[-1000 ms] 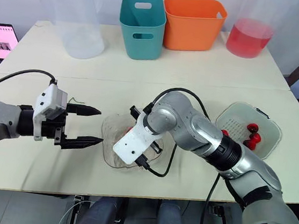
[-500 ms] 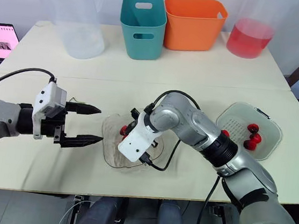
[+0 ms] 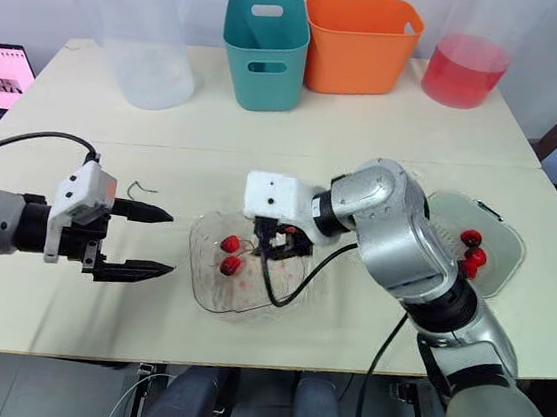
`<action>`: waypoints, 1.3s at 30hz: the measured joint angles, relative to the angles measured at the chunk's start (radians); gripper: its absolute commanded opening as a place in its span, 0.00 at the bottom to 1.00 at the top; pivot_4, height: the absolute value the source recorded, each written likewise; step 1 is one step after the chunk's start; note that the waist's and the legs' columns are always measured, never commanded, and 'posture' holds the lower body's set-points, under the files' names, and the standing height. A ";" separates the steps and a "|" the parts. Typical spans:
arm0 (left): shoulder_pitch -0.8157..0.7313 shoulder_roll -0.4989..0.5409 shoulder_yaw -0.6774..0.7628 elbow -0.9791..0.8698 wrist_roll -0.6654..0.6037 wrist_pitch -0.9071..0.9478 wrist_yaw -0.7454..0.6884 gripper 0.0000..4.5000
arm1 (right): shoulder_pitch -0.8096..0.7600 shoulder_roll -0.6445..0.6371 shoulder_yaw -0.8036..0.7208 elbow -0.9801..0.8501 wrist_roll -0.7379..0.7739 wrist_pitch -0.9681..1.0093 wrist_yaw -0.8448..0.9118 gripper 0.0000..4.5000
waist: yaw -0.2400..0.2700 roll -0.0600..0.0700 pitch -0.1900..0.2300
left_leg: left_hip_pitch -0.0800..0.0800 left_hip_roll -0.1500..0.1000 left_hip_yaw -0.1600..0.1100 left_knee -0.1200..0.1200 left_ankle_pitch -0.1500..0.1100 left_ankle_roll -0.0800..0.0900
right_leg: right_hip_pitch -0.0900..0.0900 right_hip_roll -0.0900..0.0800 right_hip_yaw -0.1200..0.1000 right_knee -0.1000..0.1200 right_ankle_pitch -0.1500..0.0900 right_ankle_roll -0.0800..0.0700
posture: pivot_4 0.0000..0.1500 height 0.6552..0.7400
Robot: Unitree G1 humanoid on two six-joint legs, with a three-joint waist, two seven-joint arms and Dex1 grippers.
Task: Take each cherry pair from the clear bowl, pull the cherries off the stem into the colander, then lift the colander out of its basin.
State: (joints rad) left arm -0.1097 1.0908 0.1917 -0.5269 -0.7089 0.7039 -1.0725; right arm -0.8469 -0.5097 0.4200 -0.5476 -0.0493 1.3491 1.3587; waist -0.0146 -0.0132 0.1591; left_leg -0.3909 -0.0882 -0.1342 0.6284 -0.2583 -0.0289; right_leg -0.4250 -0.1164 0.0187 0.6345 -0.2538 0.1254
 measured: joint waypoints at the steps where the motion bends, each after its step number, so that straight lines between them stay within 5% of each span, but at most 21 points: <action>1: 0.000 0.006 0.004 0.004 0.003 -0.005 -0.006 1.00 | -0.002 0.020 -0.005 -0.011 0.032 0.105 -0.023 0.58 | 0.001 0.000 0.000 | 0.000 0.000 0.000 0.000 0.000 0.000 | 0.000 0.000 0.000 0.000 0.000 0.000 | 1.00 1.00; 5: -0.009 0.008 0.007 0.014 0.013 -0.018 -0.019 1.00 | 0.001 0.089 -0.026 0.017 0.143 0.255 -0.157 0.58 | 0.001 0.000 0.000 | 0.000 -0.001 0.000 0.000 0.000 0.000 | 0.000 -0.001 0.000 0.000 0.000 0.000 | 1.00 1.00; 20: -0.033 -0.025 -0.012 0.013 0.022 -0.018 -0.008 1.00 | 0.054 0.188 -0.042 0.247 0.502 0.259 -0.622 0.58 | -0.004 0.000 0.000 | 0.000 0.000 0.000 -0.001 0.001 -0.002 | -0.001 -0.001 0.000 0.000 0.000 0.000 | 1.00 1.00; 39: -0.035 -0.030 -0.012 0.008 0.023 -0.016 0.004 1.00 | 0.022 0.238 0.054 0.265 0.556 0.251 -0.842 0.58 | -0.006 0.000 0.000 | 0.000 0.000 0.000 0.000 0.001 -0.002 | -0.001 -0.001 0.000 0.000 0.000 0.000 | 1.00 1.00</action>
State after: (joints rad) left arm -0.1444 1.0607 0.1796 -0.5192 -0.6861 0.6879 -1.0682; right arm -0.8244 -0.2713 0.4743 -0.2822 0.5067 1.5997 0.5171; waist -0.0203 -0.0132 0.1591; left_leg -0.3909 -0.0887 -0.1340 0.6280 -0.2574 -0.0305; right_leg -0.4258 -0.1170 0.0185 0.6346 -0.2536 0.1256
